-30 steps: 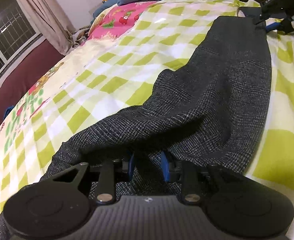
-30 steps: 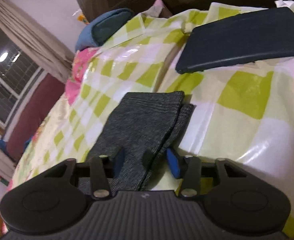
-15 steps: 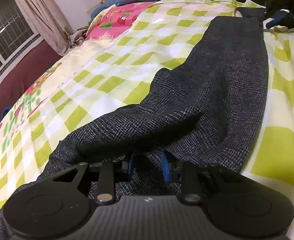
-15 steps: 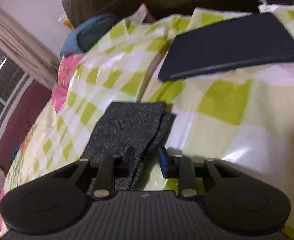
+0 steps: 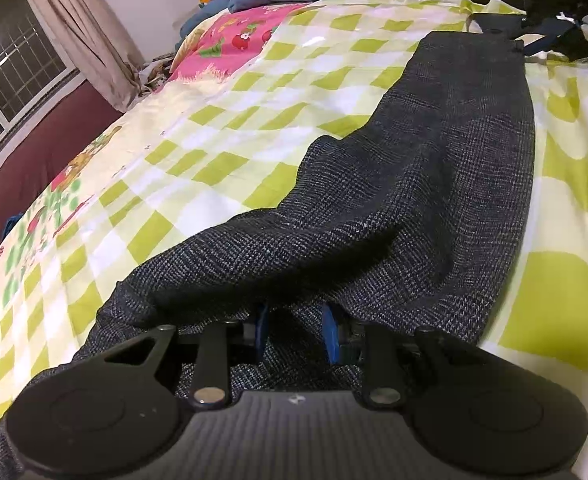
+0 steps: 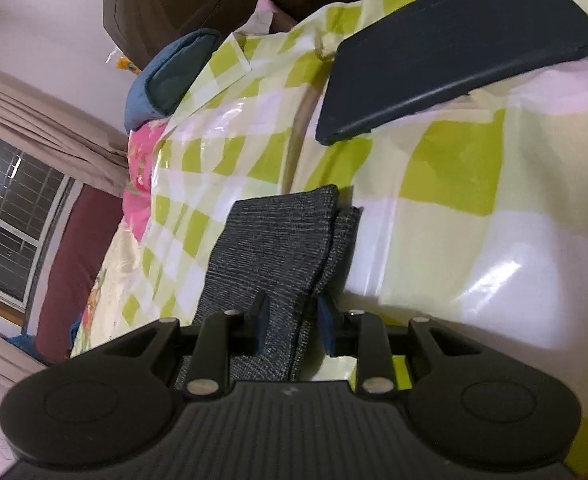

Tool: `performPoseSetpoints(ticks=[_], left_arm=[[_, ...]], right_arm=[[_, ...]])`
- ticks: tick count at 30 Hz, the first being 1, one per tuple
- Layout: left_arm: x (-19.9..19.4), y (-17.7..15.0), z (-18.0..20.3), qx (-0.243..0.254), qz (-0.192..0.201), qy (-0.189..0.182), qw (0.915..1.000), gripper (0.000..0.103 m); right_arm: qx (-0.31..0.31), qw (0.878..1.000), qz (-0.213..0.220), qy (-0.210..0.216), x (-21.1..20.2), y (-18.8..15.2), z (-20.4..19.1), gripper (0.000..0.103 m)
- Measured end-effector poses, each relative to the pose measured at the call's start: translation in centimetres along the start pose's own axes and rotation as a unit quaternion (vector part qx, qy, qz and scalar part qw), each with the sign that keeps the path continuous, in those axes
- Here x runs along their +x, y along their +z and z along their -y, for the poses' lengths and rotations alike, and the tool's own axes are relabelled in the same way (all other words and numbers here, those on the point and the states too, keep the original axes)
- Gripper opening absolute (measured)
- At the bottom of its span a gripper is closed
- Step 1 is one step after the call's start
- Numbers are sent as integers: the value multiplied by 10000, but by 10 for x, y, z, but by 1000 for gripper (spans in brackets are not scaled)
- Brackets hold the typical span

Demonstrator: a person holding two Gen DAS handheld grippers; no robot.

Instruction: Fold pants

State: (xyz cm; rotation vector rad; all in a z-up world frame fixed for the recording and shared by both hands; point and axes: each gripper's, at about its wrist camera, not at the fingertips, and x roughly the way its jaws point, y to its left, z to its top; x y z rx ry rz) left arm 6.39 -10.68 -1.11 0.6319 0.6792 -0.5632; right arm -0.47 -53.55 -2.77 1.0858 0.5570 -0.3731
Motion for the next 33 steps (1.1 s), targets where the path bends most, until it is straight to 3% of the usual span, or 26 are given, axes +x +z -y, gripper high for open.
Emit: performPoseSetpoints(ticks=[4,19,20,22,27,33], left_arm=[[1,-1,1,9,11,11,10000,42],[2,-2,2,8,35,16,10000,43],[2,-2,2,23,34,26,10000,43],[1,-2,2,28,33,24,10000,43],[2,-2,2,34,44,12,10000,43],[2,-3,2,65,54,25,10000,44]], right_arm=[[14,9997,-37,230,-7,-2,-6,28],[-19,9994,-336,-69,31,-6,-2,27],[17,9995,-320,-67,31,-7,-3,25],[80,9996,-245,116,25,-8,-4,4],[354,9984,36,447,0,-15,3,4],[461,9988,-11,145,8,-22,16,3]])
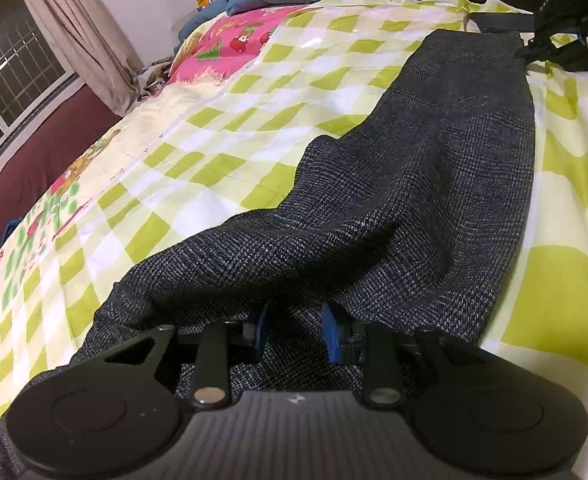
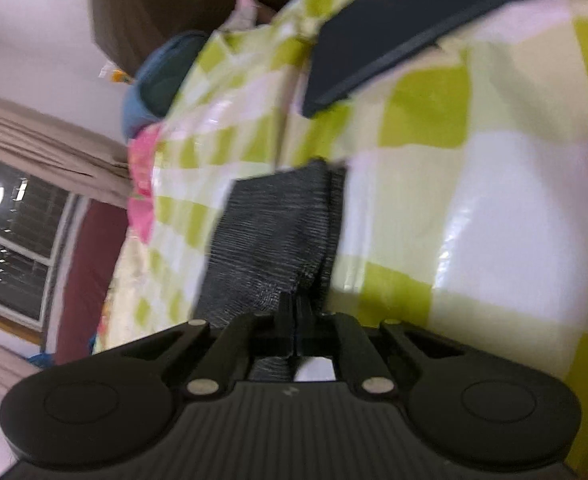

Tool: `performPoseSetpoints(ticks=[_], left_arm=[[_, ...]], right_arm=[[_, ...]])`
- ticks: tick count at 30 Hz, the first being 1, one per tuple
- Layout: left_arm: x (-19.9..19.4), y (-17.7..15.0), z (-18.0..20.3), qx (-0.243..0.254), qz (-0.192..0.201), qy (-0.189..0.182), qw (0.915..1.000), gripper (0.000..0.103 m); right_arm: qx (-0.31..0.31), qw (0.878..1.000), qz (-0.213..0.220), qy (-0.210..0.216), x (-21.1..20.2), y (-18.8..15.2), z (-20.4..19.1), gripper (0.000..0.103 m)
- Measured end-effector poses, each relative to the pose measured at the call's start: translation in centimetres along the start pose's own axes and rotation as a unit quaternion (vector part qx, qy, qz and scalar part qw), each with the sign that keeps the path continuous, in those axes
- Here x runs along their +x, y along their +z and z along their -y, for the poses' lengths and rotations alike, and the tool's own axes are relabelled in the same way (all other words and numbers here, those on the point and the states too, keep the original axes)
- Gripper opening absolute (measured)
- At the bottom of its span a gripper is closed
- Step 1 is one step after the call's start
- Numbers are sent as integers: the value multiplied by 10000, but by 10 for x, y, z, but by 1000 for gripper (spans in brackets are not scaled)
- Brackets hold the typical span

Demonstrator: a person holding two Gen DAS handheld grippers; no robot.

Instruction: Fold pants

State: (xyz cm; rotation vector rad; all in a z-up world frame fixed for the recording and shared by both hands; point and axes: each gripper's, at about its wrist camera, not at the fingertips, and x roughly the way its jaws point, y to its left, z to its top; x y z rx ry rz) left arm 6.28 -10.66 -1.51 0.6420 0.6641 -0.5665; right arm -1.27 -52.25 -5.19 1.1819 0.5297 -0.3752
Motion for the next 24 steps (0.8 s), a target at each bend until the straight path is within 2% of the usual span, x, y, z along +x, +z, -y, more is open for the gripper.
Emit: performPoseSetpoints(ticks=[4,10,14,17,21,24], left_arm=[[1,0,0,-16,15,1,10000,44],[1,-1,0,-30,37,0,10000,44],[2,-1,0,-51,40,-9,10000,44],[1,-2,-1,-53,50,-16,10000,45],[1,-3,-1,-63,66,-29,10000,45],[1,-3,-2,-100,76,-31,9999,45]], right_arm=[[-172,9998,93,-3,-3,3,-6,3],[-87,9998,157,-117,-3,0,-2,3],[-198,9997,123,50,-8,-9,-10,3],[-112,9995,251,163,-12,-14,-12,3],[-65,9999,81,-134,3,-8,-3,3],[-193,9990,328,-227,-3,-4,-8,6]])
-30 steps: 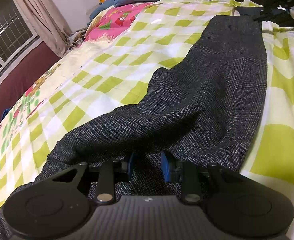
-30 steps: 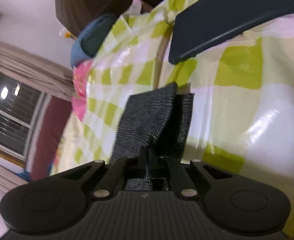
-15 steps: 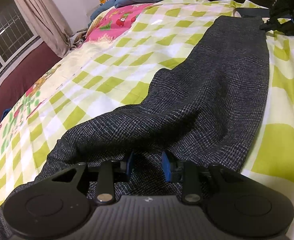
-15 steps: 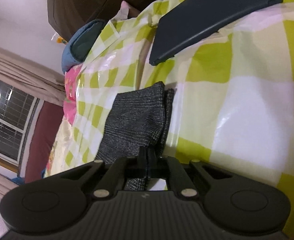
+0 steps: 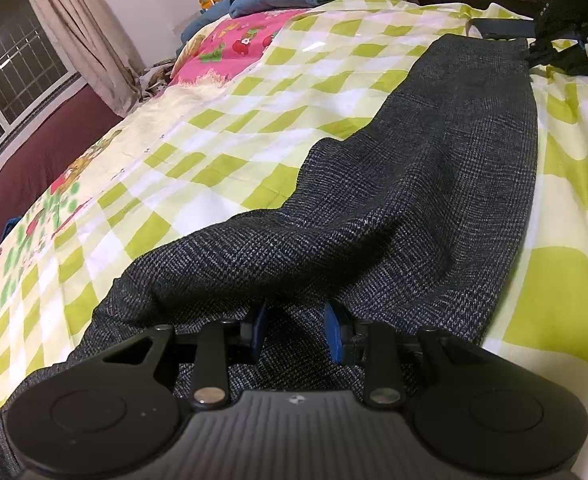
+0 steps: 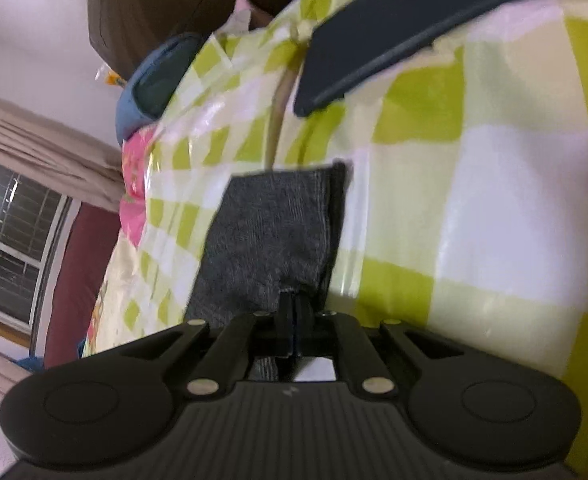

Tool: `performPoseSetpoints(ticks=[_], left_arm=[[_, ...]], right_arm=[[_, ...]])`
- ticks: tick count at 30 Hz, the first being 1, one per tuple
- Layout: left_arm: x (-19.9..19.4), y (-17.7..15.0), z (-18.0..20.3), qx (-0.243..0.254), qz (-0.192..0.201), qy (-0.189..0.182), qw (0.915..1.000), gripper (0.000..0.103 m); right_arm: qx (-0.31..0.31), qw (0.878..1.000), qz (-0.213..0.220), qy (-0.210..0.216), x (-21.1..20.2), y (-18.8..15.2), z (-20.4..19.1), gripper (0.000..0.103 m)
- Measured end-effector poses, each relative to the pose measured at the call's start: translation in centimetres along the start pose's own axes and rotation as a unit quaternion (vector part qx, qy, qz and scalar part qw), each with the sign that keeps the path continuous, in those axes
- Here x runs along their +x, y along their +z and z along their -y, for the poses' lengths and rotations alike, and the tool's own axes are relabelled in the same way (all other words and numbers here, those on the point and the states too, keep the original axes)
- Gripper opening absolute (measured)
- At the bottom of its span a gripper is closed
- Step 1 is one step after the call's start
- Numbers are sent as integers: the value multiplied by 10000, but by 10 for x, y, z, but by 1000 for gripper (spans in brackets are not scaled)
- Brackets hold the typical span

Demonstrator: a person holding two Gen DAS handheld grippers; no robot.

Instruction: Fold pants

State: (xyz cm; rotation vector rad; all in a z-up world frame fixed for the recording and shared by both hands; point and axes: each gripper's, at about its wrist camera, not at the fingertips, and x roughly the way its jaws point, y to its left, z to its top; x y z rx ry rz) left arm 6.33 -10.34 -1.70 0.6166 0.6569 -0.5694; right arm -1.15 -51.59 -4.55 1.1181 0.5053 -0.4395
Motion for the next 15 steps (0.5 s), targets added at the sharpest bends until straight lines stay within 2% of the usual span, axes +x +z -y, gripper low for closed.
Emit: performPoseSetpoints(ticks=[3,7,9,12,15], left_arm=[[0,-1,0,-2,15,-15,10000,45],[0,-1,-1,-18,23,-32,10000,45],[1,-1,-1,-12,29,-32,10000,45],[1,-1,-2,-42,29,-42,10000,45],[0,-1,-2,-51,38,-42,10000,45]], right_arm=[[-34,9995,141,-288,-2,5,3,5],[13,9983,344,-459,-3,10,5,5],[-33,9983,288,-501,7,12,4,8],[-14,9992,115,-385,19,14,4,13],[310,9995,70,-94,26,19,9,21]])
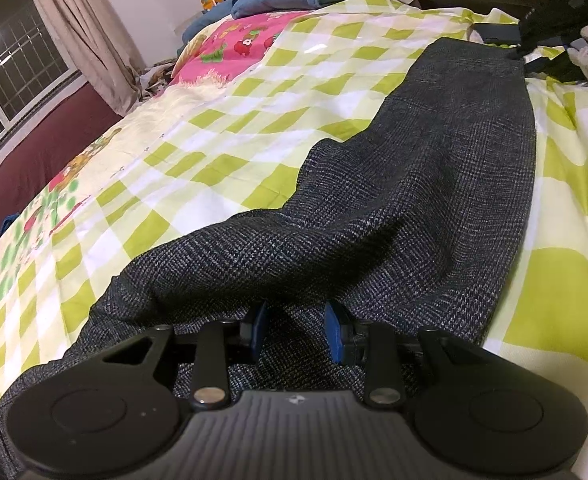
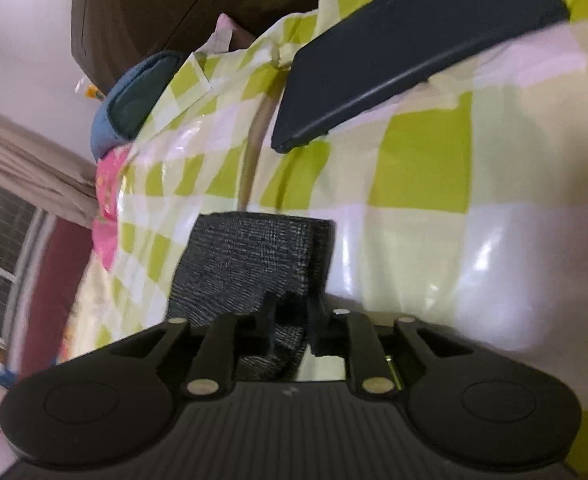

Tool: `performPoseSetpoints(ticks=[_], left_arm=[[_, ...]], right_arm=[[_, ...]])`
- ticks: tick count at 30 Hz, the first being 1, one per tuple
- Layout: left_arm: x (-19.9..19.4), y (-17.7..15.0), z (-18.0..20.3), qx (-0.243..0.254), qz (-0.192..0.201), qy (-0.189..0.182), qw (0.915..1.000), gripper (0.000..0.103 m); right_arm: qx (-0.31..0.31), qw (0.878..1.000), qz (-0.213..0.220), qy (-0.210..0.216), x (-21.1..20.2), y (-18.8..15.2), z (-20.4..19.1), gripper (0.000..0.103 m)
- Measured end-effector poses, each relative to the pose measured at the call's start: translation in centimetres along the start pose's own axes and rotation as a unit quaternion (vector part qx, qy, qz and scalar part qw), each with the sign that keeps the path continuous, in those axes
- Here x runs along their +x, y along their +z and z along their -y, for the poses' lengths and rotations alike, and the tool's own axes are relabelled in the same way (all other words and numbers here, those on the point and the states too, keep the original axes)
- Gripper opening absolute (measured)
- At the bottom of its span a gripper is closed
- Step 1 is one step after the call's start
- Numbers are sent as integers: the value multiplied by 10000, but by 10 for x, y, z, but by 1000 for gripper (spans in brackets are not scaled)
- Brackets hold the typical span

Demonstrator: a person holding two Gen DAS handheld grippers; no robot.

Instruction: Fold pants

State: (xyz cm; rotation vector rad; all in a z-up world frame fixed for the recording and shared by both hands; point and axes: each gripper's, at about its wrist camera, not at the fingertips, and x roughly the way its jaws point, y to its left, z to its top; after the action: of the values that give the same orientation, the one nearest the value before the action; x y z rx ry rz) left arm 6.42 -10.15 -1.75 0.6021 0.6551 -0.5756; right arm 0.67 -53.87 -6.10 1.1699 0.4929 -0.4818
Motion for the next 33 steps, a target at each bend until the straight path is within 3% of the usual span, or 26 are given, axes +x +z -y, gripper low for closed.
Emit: performPoseSetpoints(ticks=[7,13,19,27,30,33], left_arm=[[1,-2,-2,-19,41,-45,10000,48],[0,0,-1,-31,14,1,10000,49],[2,0,-1,-33,43,-18,10000,49],[3,1,1,-31,19,29,10000,49],[3,4,2,21,-46,63,10000,49],[2,9,6,116,-119,119,9998,49]], right_arm=[[-162,9996,-199,65,-23,-2,4,24],[-134,9999,-81,29,2,-3,-2,28],[-303,9989,-339,-67,0,4,-6,28],[-135,9997,-41,204,25,3,-6,32],[243,9985,-279,403,27,5,0,8],[522,9942,-237,905,11,8,0,7]])
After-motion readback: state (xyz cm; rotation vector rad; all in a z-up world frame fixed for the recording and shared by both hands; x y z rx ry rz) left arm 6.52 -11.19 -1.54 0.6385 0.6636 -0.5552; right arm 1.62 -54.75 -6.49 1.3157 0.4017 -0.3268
